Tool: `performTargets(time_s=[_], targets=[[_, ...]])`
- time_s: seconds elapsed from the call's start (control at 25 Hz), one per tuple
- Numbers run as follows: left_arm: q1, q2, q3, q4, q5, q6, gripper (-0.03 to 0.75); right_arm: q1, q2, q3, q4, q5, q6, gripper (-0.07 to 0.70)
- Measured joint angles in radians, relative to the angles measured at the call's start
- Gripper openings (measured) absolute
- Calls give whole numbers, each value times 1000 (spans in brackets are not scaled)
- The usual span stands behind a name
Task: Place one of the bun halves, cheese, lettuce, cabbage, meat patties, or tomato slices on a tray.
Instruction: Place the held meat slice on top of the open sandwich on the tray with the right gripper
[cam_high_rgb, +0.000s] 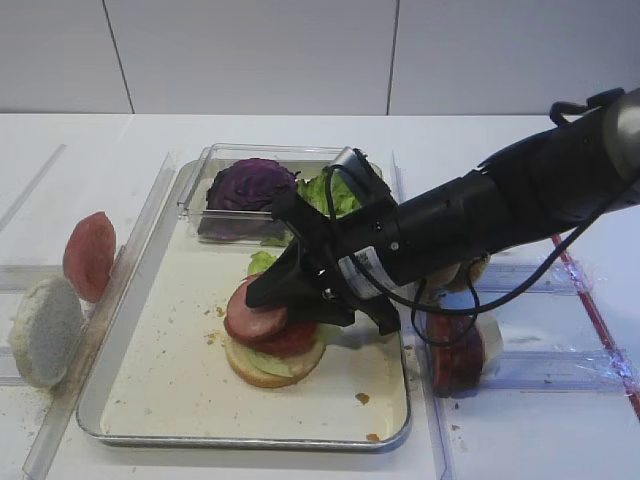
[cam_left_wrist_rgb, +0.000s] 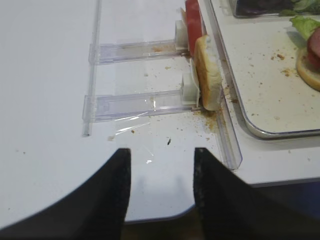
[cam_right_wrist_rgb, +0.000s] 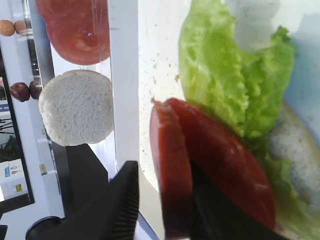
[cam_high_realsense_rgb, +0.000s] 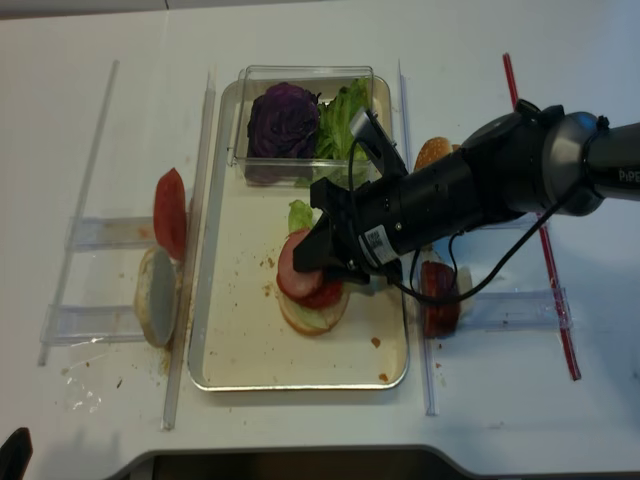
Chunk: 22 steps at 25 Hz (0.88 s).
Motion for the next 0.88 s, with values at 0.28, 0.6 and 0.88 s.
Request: performTargets(time_s=[0.28, 0.6, 0.88], targets=[[0, 0, 0, 0, 0, 0, 286, 0, 0, 0, 0, 2, 16, 295], [0, 0, 0, 0, 0, 0, 286, 0, -19, 0, -2, -6, 36, 335], [0, 0, 0, 0, 0, 0, 286, 0, -38, 0, -53, -19, 81, 335]])
